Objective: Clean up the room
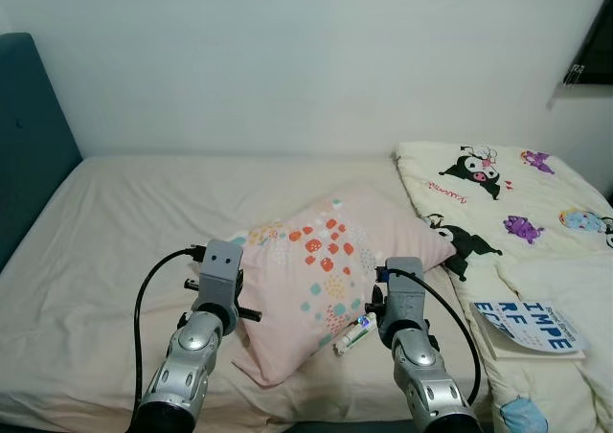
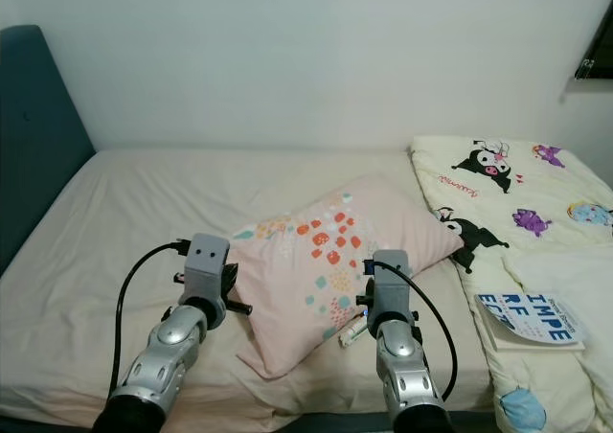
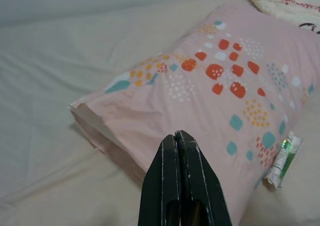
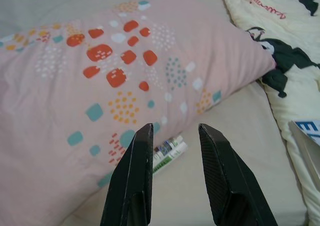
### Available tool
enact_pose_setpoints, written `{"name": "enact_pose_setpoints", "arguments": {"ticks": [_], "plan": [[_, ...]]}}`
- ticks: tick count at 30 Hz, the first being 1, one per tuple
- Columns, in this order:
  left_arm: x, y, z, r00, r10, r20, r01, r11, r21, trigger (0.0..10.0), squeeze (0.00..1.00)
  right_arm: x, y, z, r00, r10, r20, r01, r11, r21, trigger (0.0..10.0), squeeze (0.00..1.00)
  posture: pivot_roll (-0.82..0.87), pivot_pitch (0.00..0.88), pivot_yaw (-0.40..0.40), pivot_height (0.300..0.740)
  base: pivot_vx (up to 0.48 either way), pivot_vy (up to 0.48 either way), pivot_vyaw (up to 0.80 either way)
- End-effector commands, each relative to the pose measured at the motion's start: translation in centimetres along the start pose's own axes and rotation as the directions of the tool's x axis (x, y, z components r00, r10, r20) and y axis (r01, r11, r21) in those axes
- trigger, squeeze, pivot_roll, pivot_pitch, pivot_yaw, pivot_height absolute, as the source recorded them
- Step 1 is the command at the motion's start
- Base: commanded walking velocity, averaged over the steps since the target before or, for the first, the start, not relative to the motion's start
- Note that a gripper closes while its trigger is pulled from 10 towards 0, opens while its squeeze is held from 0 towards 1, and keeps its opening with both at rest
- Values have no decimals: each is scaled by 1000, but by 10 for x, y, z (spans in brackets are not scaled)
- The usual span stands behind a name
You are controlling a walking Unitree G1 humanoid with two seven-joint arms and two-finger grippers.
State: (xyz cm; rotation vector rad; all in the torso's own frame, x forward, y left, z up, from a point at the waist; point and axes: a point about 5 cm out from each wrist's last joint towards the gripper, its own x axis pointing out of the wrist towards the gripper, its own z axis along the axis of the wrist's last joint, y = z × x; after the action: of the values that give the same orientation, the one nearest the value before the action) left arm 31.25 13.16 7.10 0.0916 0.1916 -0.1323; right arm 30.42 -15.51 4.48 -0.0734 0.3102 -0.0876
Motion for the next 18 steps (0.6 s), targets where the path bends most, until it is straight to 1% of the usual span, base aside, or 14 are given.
{"name": "enact_pose_setpoints", "arguments": {"ticks": [1, 10, 18], "plan": [[-1, -2, -2, 1000, -12, -11, 12, 1000, 0, 10000, 0, -2, -2, -2, 1000, -10, -8, 10, 1000, 5, 10000, 0, -10, 0, -30, 653, 0, 0, 0], [0, -5, -1, 1000, -26, -5, 27, 1000, 5, 10000, 0, -1, -2, -2, 1000, -10, -8, 10, 1000, 6, 10000, 0, -8, 0, -28, 653, 0, 0, 0], [0, -4, -1, 1000, -30, -5, 30, 999, 11, 10000, 0, -2, 1, -2, 1000, -7, -10, 7, 1000, 10, 10000, 0, -2, 0, -27, 653, 0, 0, 0]]}}
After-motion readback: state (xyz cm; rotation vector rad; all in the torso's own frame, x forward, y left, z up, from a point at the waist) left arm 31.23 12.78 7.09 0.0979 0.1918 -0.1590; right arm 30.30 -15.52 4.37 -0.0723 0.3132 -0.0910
